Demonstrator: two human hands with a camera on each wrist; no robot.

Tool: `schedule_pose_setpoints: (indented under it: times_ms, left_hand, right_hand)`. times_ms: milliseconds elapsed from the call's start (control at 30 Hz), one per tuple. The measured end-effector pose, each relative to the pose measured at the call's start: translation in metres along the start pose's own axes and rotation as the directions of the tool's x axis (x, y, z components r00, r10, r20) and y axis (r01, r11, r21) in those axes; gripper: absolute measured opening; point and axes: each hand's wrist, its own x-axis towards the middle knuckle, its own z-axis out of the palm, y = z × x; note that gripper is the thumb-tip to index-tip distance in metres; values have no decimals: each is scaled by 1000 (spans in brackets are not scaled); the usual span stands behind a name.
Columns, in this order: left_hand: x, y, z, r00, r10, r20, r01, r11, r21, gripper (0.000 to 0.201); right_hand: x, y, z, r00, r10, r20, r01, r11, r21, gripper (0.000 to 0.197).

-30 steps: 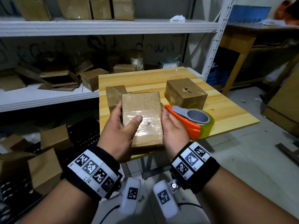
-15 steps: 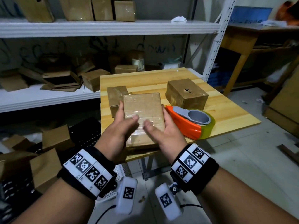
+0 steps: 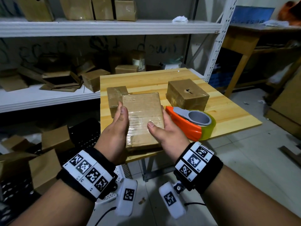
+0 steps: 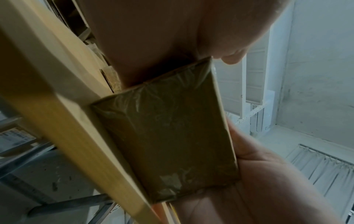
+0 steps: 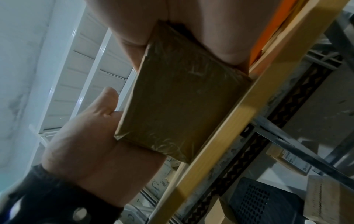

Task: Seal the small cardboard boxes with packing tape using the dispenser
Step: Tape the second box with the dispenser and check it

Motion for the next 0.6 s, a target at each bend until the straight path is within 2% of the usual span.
schedule_pose_setpoints:
  times_ms: [67, 100, 200, 267, 400, 500, 600]
  left_hand:
    - [0, 1, 0, 1000, 5, 6, -5, 999, 46, 105]
    - [1, 2, 0, 1000, 0, 21, -1, 996, 91, 108]
    - [-5, 10, 2, 1000, 4, 16, -7, 984, 180, 81]
    - [-11, 14, 5, 999, 22, 24, -26, 986, 165, 72]
    - [-9, 9, 6, 994, 63, 83, -68, 996, 50, 77]
    - [-7, 3, 7, 991, 92, 101, -89, 995, -34, 74]
    - [-5, 0, 5, 986, 127, 111, -123, 992, -42, 79]
  right_hand:
    - [2, 1, -1, 999, 39, -27, -38, 998, 41, 76]
    - [4, 3, -1, 996, 65, -60, -62, 997, 52, 79]
    - [8, 8, 3, 988, 88, -124, -81, 995, 57, 90]
    - [9, 10, 4, 980, 102, -169, -91, 993, 74, 87]
    - [9, 9, 1, 958, 179, -223, -150, 979, 141, 77]
    - [8, 6, 1, 969, 180, -172, -159, 979, 127, 104]
    - [8, 4, 2, 974, 179, -139, -152, 971, 183, 121]
